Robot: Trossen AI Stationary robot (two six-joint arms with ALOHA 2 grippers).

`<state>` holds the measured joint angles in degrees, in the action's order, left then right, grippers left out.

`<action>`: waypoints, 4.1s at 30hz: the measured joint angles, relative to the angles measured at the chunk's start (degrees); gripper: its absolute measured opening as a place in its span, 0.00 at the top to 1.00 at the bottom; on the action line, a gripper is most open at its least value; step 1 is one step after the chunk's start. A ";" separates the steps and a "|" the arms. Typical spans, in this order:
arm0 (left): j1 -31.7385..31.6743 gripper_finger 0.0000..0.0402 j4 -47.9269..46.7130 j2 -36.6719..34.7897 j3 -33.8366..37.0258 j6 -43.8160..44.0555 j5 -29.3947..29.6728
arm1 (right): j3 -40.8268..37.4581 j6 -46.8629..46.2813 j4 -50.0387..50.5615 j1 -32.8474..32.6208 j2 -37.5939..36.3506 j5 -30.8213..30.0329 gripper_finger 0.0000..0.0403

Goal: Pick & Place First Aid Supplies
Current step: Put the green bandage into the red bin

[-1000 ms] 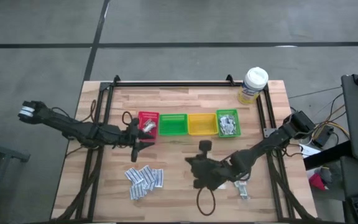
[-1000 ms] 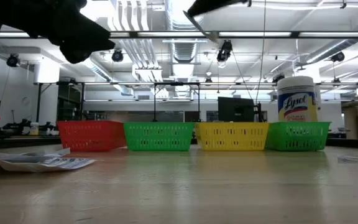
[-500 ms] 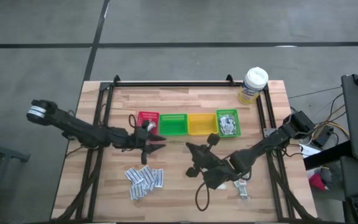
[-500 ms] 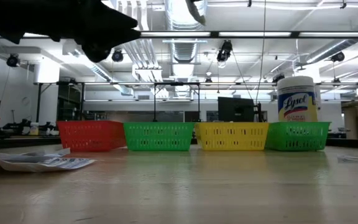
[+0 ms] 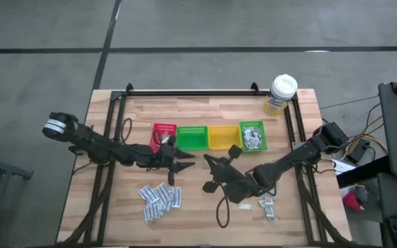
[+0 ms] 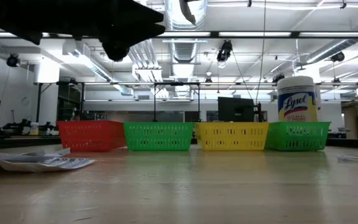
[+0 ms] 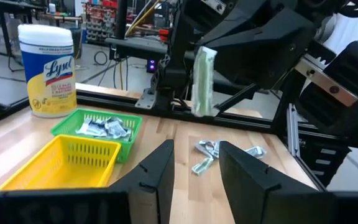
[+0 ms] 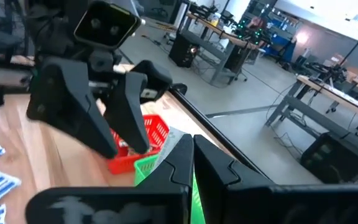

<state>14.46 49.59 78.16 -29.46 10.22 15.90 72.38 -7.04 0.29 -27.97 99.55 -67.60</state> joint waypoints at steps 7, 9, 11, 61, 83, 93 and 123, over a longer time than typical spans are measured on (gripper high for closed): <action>-0.02 0.70 -0.05 3.33 -3.59 -1.19 0.77 | -0.63 2.42 -2.63 0.31 0.04 -0.08 0.98; -0.02 0.70 -0.04 3.87 -4.21 -1.42 1.72 | -0.65 1.86 -2.67 0.27 0.04 -0.08 0.98; -0.06 0.70 -0.03 4.22 -4.66 -1.47 2.22 | -0.77 1.62 -2.66 0.24 0.04 -0.05 0.98; -0.13 0.72 -2.91 5.39 -5.98 7.43 7.43 | 2.36 11.97 -12.96 1.62 7.19 -1.39 0.98; -0.13 1.00 -3.07 5.39 -5.98 3.67 7.34 | 2.34 14.44 -12.55 1.60 7.19 -0.75 0.98; -0.13 1.00 -7.24 5.41 -5.91 4.63 9.56 | 2.30 16.45 -12.54 1.25 7.03 0.80 0.88; -13.00 1.00 -54.07 -3.02 -5.89 35.36 13.91 | 2.21 -35.88 52.07 -8.23 4.04 10.64 0.71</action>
<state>1.46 -4.48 75.14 -35.35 45.59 29.81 74.58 -42.91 52.36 -36.20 103.59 -56.96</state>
